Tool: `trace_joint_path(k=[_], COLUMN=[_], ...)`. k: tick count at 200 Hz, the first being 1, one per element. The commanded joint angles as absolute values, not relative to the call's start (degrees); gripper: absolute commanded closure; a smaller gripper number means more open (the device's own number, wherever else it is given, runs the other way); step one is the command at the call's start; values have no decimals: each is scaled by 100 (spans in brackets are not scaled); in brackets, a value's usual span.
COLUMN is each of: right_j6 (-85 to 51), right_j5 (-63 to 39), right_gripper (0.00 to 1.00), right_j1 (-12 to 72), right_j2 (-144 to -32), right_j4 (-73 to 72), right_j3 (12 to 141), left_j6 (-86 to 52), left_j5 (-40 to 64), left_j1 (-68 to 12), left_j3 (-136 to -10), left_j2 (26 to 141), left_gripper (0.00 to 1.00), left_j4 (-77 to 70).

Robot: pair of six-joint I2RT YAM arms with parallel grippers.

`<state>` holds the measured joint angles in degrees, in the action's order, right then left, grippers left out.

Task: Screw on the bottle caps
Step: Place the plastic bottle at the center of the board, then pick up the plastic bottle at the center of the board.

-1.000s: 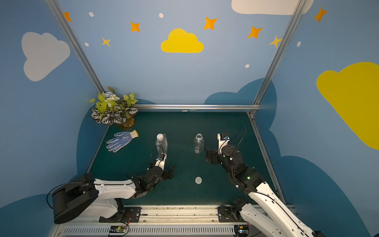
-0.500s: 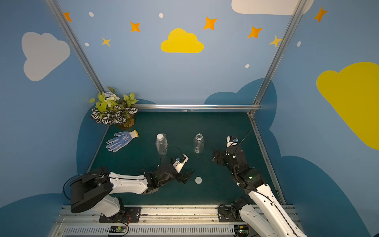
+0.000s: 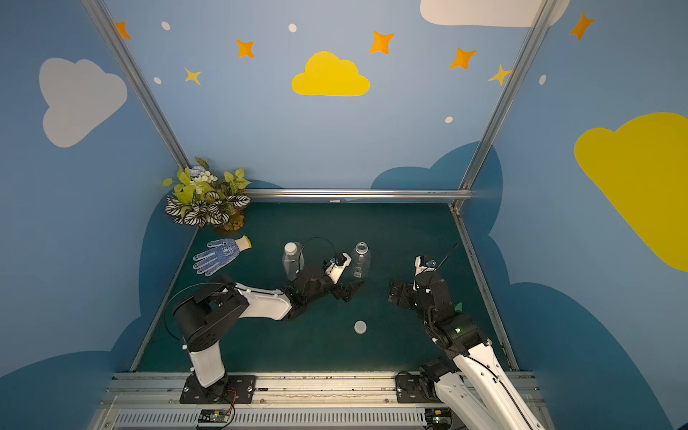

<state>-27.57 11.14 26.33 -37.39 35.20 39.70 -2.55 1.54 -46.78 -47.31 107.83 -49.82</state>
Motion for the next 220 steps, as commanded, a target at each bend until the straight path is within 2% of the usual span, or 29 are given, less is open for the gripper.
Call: trace_joint_path(k=[1,87,131,183,220], right_j6=[-2806,-2689,-2671,-2655,-2596], right_j5=[1020,915,906,870,830], right_gripper=[2,2,2,2,2], right_j1=[2606,2607,2602,2601,2606], right_j2=[-3700,-3778,-3779,-3744,-3713], right_j4=[3613,3445,3430,3419,3357], right_j3=[3929,3929,3929,3916,3885], left_j6=[-194,-252,-308,-299,-212], left_j5=[516,584,483,467,426], left_j1=[-4515,-4329,-4291,-4285,-4289], left_j3=[-5032,-6012,-6381,-6504,-6384], left_j2=[11038,11824,12004,12063,11968], left_gripper=[0,0,6,24,45], left_j4=[-5206,-4857,-4577,-4471,-4465])
